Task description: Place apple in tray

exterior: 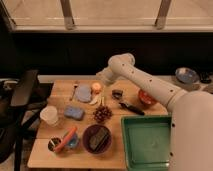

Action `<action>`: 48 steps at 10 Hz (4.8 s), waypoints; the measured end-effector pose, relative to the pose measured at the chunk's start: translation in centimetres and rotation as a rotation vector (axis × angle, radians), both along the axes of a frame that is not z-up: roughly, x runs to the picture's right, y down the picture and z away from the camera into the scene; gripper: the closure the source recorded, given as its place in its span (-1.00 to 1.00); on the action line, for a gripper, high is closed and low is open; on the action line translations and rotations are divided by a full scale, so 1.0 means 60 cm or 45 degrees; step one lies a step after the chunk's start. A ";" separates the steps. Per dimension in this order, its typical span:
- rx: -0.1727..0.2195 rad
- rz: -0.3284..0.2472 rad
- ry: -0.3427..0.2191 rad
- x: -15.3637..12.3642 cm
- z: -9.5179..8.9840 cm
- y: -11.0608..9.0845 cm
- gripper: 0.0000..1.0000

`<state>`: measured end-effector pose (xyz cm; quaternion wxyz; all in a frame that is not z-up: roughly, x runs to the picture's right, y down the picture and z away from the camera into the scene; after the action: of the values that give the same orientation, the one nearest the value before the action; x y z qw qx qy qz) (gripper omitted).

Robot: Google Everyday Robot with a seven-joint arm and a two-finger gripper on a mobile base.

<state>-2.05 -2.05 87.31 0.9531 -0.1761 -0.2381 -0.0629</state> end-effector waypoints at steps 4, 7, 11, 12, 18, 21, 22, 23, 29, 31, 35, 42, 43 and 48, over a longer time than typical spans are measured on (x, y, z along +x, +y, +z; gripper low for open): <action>0.102 0.210 0.012 0.004 0.030 -0.026 -0.60; 0.089 0.218 0.011 -0.037 0.057 -0.036 -0.60; 0.022 0.227 0.016 -0.051 0.104 -0.032 -0.60; -0.001 0.231 0.017 -0.054 0.118 -0.028 -0.60; -0.111 0.232 0.039 -0.063 0.185 -0.008 -0.60; -0.150 0.223 0.040 -0.068 0.203 0.007 -0.23; -0.158 0.221 0.041 -0.068 0.206 0.010 -0.02; -0.163 0.222 0.043 -0.066 0.207 0.011 0.17; -0.136 0.216 0.028 -0.061 0.172 -0.009 0.70; -0.112 0.207 -0.002 -0.060 0.126 -0.033 0.70; -0.110 0.178 -0.035 -0.020 0.030 -0.016 0.70; -0.243 0.222 0.119 0.137 -0.172 0.124 0.70; -0.253 0.226 0.127 0.145 -0.182 0.130 0.70; -0.253 0.224 0.125 0.143 -0.182 0.129 0.70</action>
<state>6.51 5.71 76.37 0.9432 -0.2510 -0.2109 0.0536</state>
